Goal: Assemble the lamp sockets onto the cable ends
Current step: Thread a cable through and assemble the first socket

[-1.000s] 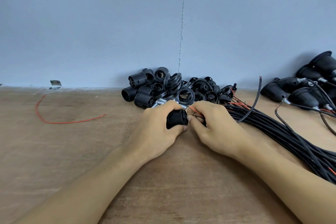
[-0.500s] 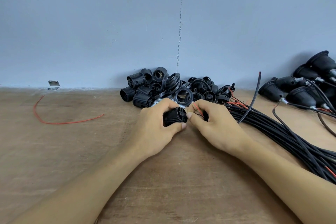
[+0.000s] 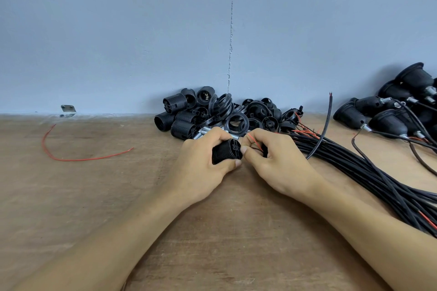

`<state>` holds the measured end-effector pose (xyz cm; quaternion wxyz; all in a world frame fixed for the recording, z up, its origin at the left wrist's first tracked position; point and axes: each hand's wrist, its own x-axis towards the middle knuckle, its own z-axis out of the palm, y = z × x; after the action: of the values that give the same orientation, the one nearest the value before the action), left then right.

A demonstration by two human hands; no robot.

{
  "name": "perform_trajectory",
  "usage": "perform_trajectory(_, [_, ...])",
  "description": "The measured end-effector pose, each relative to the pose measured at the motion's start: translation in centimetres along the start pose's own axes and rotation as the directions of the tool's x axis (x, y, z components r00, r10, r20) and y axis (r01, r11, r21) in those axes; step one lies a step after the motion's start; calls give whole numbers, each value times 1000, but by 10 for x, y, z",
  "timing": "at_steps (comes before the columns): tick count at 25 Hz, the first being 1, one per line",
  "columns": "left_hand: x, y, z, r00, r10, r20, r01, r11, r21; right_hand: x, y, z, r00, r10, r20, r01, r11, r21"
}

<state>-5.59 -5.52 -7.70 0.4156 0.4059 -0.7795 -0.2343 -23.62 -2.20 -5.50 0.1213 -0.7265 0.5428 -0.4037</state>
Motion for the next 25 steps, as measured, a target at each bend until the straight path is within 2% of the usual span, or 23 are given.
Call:
perform_trajectory(15, [0, -3, 0, 999, -22, -25, 21, 999, -43, 0, 4, -4, 1000, -7, 28, 6, 1000, 18])
perform_trajectory(25, [0, -1, 2, 999, 48, -3, -47, 999, 26, -1, 4, -6, 988, -144, 53, 151, 973, -176])
